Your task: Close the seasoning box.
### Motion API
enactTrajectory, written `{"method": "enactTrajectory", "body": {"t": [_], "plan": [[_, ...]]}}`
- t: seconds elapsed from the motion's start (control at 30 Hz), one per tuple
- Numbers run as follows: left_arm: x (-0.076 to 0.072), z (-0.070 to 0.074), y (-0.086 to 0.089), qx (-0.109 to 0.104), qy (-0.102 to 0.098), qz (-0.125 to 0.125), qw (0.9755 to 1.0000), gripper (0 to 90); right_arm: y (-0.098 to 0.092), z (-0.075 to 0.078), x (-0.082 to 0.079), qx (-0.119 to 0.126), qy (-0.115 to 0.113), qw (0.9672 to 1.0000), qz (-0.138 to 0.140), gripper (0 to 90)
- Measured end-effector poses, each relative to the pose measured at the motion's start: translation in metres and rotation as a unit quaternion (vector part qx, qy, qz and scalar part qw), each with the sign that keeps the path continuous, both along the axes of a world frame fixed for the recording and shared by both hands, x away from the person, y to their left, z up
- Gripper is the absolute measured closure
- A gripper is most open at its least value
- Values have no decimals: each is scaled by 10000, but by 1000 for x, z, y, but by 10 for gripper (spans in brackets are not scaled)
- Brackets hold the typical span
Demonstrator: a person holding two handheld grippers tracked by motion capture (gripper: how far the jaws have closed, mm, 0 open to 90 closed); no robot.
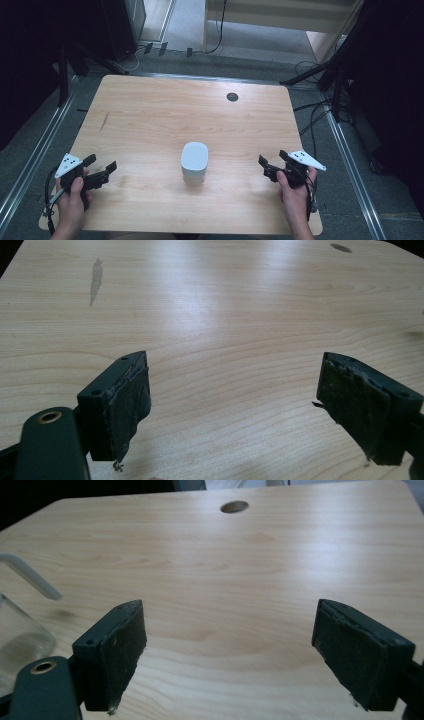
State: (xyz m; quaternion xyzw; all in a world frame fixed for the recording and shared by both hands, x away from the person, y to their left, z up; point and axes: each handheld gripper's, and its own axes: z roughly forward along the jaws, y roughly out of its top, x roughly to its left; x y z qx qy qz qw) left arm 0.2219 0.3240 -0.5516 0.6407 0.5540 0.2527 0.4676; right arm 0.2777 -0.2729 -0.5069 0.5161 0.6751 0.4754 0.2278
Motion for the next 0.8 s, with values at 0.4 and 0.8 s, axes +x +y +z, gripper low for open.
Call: {"method": "enactTrajectory", "body": {"t": [0.4,0.8], "plan": [[0,0,1,-21,16,12,10000,139,-57,-26,-34,-118,289,9984,-469,149],[0,0,1,-33,20,28,10000,139,-94,-40,-67,43,339,9963,-788,153]]}}
